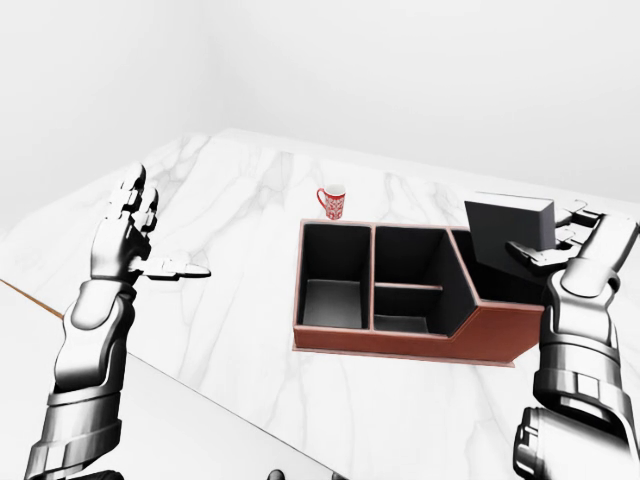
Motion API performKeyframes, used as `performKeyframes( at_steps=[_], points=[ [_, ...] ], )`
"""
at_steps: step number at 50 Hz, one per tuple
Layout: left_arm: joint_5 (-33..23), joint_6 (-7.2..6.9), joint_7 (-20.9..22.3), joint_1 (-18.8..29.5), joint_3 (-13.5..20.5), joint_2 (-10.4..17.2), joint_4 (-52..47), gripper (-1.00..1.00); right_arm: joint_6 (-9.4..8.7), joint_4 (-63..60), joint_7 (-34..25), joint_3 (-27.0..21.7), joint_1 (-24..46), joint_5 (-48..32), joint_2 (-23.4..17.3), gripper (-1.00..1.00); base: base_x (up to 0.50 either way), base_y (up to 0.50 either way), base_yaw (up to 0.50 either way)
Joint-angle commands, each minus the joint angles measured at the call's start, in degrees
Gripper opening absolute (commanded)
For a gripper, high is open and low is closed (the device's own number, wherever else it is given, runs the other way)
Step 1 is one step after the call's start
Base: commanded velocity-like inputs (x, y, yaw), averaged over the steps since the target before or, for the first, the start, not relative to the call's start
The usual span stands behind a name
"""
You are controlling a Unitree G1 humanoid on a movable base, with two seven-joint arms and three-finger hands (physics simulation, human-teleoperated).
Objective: Pick up the book and place it in the right compartment of the caddy.
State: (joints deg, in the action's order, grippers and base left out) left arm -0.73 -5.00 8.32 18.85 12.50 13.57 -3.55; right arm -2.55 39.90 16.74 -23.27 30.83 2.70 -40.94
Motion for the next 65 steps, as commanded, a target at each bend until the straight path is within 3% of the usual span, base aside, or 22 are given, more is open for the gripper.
performKeyframes(
  at_steps=[1, 19, 31, 37, 65],
  points=[
    [-0.03, 0.0, 0.06, -0.15, 0.01, -0.04, -0.16, 1.0, 1.07, 0.99, 1.45, -0.05, 1.05, -1.8, -0.65, -1.0, 0.0, 0.0, 0.0],
    [-0.15, 0.0, 0.09, -0.1, -0.03, -0.02, 0.14, 1.0, 4.56, 5.9, 2.13, 0.86, 2.59, -0.63, -1.32, -1.0, 0.0, 0.0, 0.0],
    [-0.43, 0.0, 0.13, -0.23, -0.16, -0.11, 0.63, 1.0, 4.96, 4.8, 1.61, 0.95, 2.23, 0.85, -0.35, -1.0, 0.0, 0.0, 0.0],
    [-0.4, 0.0, 0.19, -0.23, -0.08, -0.08, 0.62, 1.0, 7.53, 8.31, 2.04, 1.67, 3.33, 0.63, -0.03, -1.0, 0.0, 0.0, 0.0],
    [-0.4, 0.0, 0.2, 0.06, -0.16, -0.02, 1.17, 1.0, 7.55, 16.01, 3.55, 3.78, 5.69, -0.12, -0.51, -1.0, 0.0, 0.0, 0.0]
  ],
)
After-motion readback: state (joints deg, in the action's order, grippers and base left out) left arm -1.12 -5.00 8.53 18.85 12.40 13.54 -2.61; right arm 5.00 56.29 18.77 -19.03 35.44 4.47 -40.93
